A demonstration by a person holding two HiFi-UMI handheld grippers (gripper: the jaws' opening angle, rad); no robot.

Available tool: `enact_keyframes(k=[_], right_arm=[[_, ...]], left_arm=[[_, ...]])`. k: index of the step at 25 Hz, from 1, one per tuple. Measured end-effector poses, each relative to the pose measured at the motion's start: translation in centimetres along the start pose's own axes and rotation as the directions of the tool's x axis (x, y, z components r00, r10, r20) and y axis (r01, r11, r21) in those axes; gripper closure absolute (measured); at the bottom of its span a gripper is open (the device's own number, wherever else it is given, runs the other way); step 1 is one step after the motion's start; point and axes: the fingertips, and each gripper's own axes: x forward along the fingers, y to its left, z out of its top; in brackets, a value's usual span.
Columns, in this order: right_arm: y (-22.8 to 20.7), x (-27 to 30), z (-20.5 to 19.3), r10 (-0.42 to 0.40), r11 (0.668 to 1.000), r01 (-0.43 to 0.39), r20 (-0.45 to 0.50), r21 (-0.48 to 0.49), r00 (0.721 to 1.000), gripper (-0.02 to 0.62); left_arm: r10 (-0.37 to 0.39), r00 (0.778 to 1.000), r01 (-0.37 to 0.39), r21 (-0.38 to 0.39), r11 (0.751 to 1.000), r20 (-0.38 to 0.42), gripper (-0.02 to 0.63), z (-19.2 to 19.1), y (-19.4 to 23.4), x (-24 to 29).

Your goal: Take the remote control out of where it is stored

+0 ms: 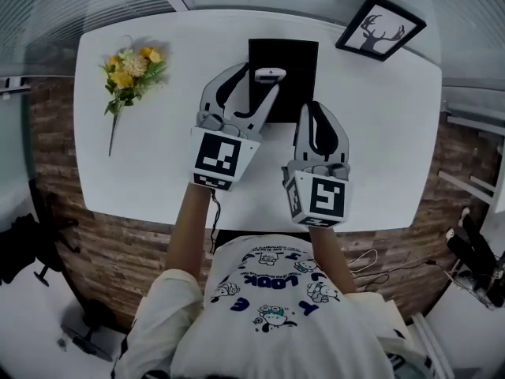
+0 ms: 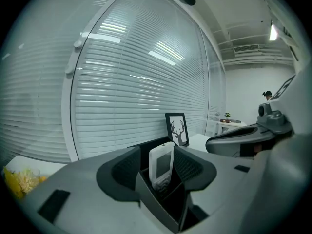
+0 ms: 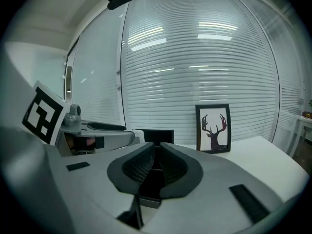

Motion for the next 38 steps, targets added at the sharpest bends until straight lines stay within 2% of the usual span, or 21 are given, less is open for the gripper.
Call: enact_keyframes(k=[6, 13, 16, 18, 22, 28, 38], right_arm=[[-0.6, 0.8, -1.0, -0.004, 1.0, 0.004, -0.024, 0.005, 1.0, 0.543], [-1.3, 1.5, -1.5, -0.011, 1.0, 0.012, -0.04, 0.011, 0.999, 0.543], [-1.7, 1.7, -1.5, -0.018, 1.0, 0.019, -0.042, 0.014, 0.999, 0.543], [-1.9, 1.8, -1.6, -0.025, 1.0, 0.025, -0.045, 0.014, 0.999, 0.543], [-2.1, 1.8, -1.8, -0.031, 0.999, 0.032, -0.052, 0.015, 0.998, 0.543], [-1.9, 1.6, -1.9, -0.03, 0.999, 0.031, -0.052, 0.017, 0.998, 0.543], [-1.2, 0.6, -0.9, -0.022, 1.0, 0.022, -0.03, 0.017, 0.999, 0.543]], left_arm=[[-0.027, 0.999, 0.028, 0.029, 0.999, -0.036, 0.393, -0.8, 0.0, 1.6], [-0.094, 0.995, 0.096, 0.046, 0.994, -0.04, 0.394, -0.9, -0.6, 2.7], [-0.131, 0.99, 0.135, 0.074, 0.988, -0.055, 0.421, -1.1, -1.0, 2.9], [-0.152, 0.986, 0.158, 0.098, 0.983, -0.066, 0.469, -1.0, -1.3, 2.9], [-0.171, 0.981, 0.18, 0.107, 0.978, -0.088, 0.485, -1.1, -1.5, 2.9], [-0.177, 0.98, 0.187, 0.118, 0.975, -0.091, 0.512, -1.0, -1.8, 2.7], [-0.168, 0.986, 0.169, 0.119, 0.978, -0.013, 0.525, 2.3, -2.0, 0.9]])
